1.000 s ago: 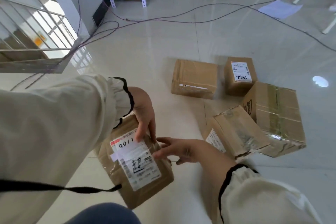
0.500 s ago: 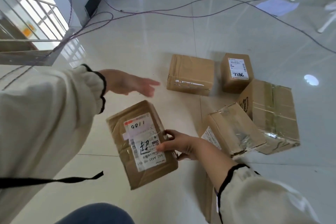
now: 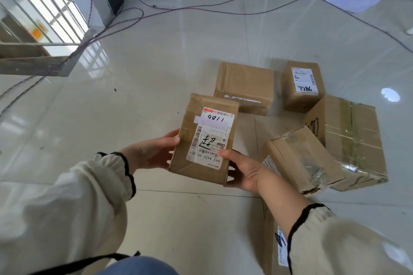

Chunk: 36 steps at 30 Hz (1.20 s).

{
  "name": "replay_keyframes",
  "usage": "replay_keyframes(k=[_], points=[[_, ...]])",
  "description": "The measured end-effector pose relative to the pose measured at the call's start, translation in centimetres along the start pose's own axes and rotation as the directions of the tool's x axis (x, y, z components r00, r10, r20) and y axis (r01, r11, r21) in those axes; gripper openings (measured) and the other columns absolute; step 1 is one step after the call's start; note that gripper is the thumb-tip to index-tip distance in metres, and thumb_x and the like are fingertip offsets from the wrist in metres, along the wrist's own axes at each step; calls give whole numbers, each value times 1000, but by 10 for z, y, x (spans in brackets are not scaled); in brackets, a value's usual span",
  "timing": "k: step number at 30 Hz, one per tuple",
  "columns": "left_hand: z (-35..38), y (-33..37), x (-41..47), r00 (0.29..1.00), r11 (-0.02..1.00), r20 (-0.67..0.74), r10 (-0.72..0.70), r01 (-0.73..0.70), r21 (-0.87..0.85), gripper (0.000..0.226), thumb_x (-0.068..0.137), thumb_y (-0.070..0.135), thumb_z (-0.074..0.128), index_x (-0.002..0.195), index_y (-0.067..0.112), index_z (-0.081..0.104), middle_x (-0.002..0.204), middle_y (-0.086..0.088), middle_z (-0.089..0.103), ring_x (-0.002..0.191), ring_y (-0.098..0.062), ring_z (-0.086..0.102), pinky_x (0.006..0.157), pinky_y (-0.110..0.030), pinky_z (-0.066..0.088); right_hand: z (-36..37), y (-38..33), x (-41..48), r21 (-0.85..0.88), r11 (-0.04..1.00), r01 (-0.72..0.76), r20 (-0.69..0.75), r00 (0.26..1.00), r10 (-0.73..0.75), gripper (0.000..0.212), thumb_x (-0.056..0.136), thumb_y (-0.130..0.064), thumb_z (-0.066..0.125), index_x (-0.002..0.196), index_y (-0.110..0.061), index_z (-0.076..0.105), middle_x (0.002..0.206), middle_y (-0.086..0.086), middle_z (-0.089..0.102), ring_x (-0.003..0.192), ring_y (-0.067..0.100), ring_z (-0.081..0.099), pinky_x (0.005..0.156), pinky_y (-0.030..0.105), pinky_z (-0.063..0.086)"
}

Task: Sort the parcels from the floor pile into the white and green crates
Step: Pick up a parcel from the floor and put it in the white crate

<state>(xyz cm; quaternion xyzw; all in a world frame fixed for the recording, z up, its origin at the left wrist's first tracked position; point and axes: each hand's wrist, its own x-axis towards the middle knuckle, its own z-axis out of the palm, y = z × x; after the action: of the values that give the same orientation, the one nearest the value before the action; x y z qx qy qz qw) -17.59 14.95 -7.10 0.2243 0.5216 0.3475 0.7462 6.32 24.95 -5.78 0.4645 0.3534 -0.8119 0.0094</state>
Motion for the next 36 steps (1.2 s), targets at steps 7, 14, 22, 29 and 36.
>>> replay_keyframes(k=[7, 14, 22, 29, 36], points=[[-2, 7, 2, 999, 999, -34, -4, 3, -33, 104, 50, 46, 89, 140, 35, 40, 139, -8, 51, 126, -38, 48, 101, -59, 40, 2, -1, 0, 92, 995, 25, -28, 999, -22, 35, 84, -26, 65, 119, -22, 59, 113, 6, 68, 98, 22, 60, 89, 45, 50], [43, 60, -67, 990, 992, -75, -118, 114, -53, 113, 41, 43, 92, 140, 36, 38, 129, -9, 58, 106, -29, 60, 79, -47, 53, 38, -16, -77, 182, 983, -8, -59, 998, 19, 26, 83, -27, 67, 109, -27, 62, 98, 0, 70, 93, 18, 62, 83, 43, 53], [139, 208, -186, 995, 990, -17, -97, 95, -102, 115, 32, 32, 96, 136, 34, 45, 114, -6, 67, 104, -28, 61, 86, -52, 50, 86, -135, -257, 155, 988, 18, -92, 996, -4, 49, 63, -30, 75, 111, -31, 63, 114, 3, 69, 117, 26, 58, 104, 56, 39], [245, 363, -312, 989, 996, 117, -87, 90, -22, 118, 37, 27, 95, 140, 34, 39, 124, -12, 62, 108, -33, 61, 85, -51, 52, 140, -245, -465, 150, 983, 109, -190, 979, -79, 55, 61, -26, 77, 114, -31, 62, 107, 4, 72, 118, 28, 56, 105, 56, 38], [336, 449, -375, 945, 972, 301, -127, 58, 228, 93, 66, 16, 80, 141, 41, 31, 127, -9, 62, 113, -32, 62, 90, -51, 51, 174, -284, -629, 113, 966, 232, -389, 905, -172, 42, 85, -23, 66, 125, -24, 56, 107, 2, 68, 103, 22, 60, 89, 43, 50]])
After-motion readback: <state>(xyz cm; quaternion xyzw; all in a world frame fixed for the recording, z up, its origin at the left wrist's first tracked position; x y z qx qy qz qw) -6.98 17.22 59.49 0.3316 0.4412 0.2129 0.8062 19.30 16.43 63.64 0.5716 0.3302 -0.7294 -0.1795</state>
